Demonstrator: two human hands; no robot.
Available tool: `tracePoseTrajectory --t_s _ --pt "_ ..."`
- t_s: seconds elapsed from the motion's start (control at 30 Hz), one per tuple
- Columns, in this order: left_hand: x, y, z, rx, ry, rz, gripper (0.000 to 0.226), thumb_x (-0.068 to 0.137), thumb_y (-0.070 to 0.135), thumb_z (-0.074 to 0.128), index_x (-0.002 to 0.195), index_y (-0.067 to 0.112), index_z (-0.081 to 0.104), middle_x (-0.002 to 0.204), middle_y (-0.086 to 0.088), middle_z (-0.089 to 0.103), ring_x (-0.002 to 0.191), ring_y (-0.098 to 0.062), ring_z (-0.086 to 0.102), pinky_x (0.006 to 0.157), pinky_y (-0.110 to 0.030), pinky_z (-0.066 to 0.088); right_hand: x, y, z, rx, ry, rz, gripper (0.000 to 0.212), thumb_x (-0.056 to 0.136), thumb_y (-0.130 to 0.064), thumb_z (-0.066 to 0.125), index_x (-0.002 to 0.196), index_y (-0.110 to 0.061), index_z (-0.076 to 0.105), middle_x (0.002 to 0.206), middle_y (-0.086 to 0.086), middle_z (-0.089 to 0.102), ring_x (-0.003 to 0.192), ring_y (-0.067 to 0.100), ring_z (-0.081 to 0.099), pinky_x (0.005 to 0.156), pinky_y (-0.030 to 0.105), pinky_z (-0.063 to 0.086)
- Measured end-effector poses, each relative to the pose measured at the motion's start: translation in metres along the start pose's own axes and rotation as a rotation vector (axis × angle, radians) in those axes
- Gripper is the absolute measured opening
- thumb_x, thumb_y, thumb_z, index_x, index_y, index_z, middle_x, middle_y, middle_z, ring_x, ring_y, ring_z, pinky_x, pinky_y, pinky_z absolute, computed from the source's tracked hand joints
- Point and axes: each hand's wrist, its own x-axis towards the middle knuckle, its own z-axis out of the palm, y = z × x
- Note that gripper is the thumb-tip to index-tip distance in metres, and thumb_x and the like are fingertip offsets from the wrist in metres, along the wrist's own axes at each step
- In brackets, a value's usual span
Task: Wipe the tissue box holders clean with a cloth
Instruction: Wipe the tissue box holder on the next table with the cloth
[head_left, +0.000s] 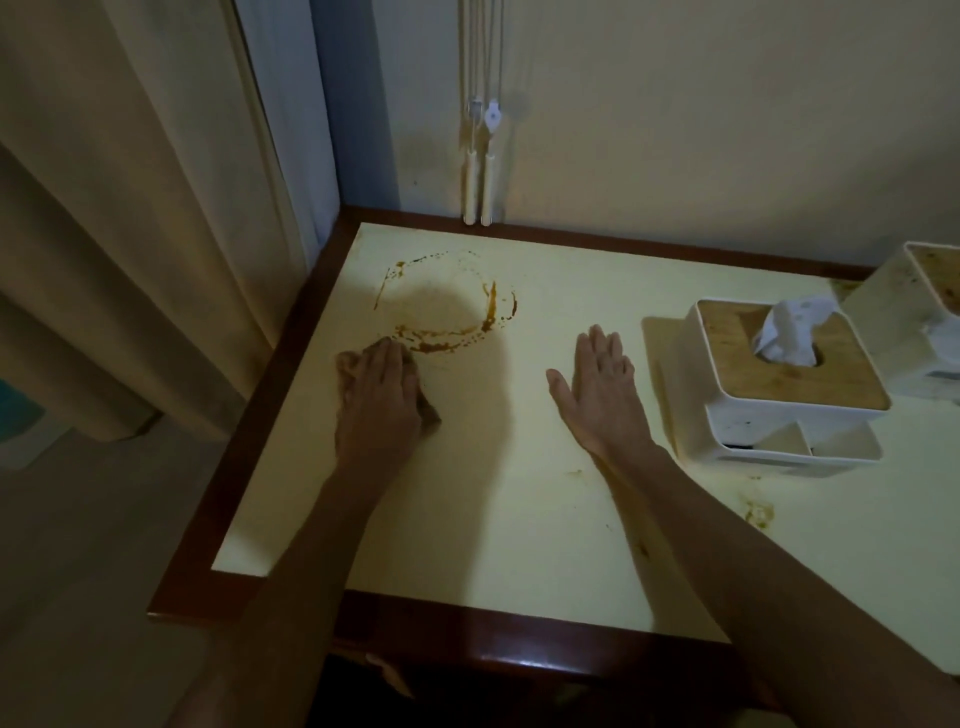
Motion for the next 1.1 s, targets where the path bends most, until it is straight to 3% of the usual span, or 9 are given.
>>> tracePoseTrajectory --t_s 0.1,0.17,0.27,0.37,0.53,0.67,0.77,0.93,1.1 --pt "0.015 -0.031 -0.007 0.189 0.034 -0.034 0.056 0.097 0.023 0.041 0.148 0.007 0.023 0.155 -0.022 0.012 0.142 -0.043 0.007 0.116 -0.057 0.010 0.000 0.001 0.001 -0.027 -0.003 0.012 0.072 0.099 -0.053 0.019 0.152 -0.008 0.001 0.159 0.010 -0.007 0.146 0.024 -0.013 0.117 0.038 -0.004" --pt "0.020 -0.039 -0.009 0.222 0.059 -0.117 0.059 0.096 0.027 0.039 0.149 0.013 0.020 0.155 -0.022 0.004 0.142 -0.046 -0.001 0.116 -0.057 0.008 -0.002 0.000 0.003 -0.063 0.035 0.045 0.073 0.098 -0.055 0.018 0.152 -0.008 0.002 0.159 0.011 -0.007 0.146 0.026 -0.014 0.118 0.040 -0.005" --pt "0.028 -0.037 -0.003 0.255 0.065 -0.158 0.056 0.099 0.033 0.030 0.150 0.012 0.017 0.154 -0.023 0.011 0.142 -0.044 0.003 0.117 -0.054 0.002 -0.003 -0.002 0.006 -0.092 0.073 0.086 0.073 0.097 -0.056 0.017 0.152 -0.009 0.004 0.160 0.010 -0.003 0.146 0.026 -0.012 0.117 0.041 -0.007" --pt "0.034 -0.019 0.011 0.433 0.031 0.025 0.060 0.090 0.028 0.025 0.145 0.005 0.027 0.148 -0.023 0.028 0.137 -0.043 0.022 0.115 -0.057 0.012 -0.002 -0.002 0.008 -0.020 0.119 0.107 0.064 0.100 -0.045 0.017 0.152 -0.009 0.009 0.160 0.010 0.003 0.147 0.024 -0.006 0.117 0.039 -0.005" --pt "0.048 0.067 0.065 0.344 -0.094 0.362 0.062 0.075 0.027 0.060 0.133 0.012 0.043 0.135 -0.013 0.046 0.128 -0.037 0.040 0.108 -0.053 0.029 -0.001 0.002 0.010 0.178 0.228 0.120 0.050 0.102 -0.019 0.021 0.151 -0.010 0.019 0.159 0.007 0.014 0.148 0.019 0.003 0.119 0.033 0.002" --pt "0.044 0.089 0.089 0.417 -0.132 0.502 0.079 0.089 0.034 0.054 0.150 0.008 0.011 0.159 -0.014 0.009 0.146 -0.030 0.005 0.117 -0.049 0.007 0.000 0.004 0.010 0.176 0.236 0.132 0.048 0.102 -0.015 0.024 0.150 -0.012 0.021 0.159 0.004 0.017 0.148 0.017 0.004 0.118 0.032 0.005" --pt "0.056 0.053 0.069 0.534 0.035 0.330 0.065 0.090 0.035 0.043 0.145 0.007 0.022 0.150 -0.020 0.025 0.137 -0.041 0.021 0.115 -0.052 0.015 0.000 0.003 0.010 0.153 0.230 0.125 0.050 0.100 -0.014 0.030 0.149 -0.007 0.024 0.158 0.007 0.019 0.147 0.020 0.007 0.118 0.033 0.006" --pt "0.089 -0.055 0.010 0.569 0.066 0.054 0.069 0.092 0.037 0.040 0.147 0.002 0.016 0.150 -0.027 0.021 0.136 -0.053 0.018 0.113 -0.060 0.017 0.000 0.000 0.009 0.122 0.197 0.128 0.054 0.099 -0.018 0.029 0.150 -0.004 0.020 0.158 0.010 0.015 0.147 0.024 0.005 0.120 0.039 0.010" --pt "0.095 -0.024 0.017 0.566 0.064 -0.074 0.068 0.091 0.037 0.047 0.147 0.008 0.021 0.150 -0.024 0.024 0.137 -0.049 0.017 0.115 -0.058 0.011 0.001 -0.001 0.010 0.113 0.209 0.124 0.052 0.100 -0.014 0.025 0.150 -0.004 0.017 0.159 0.011 0.013 0.147 0.025 0.003 0.120 0.037 0.008"
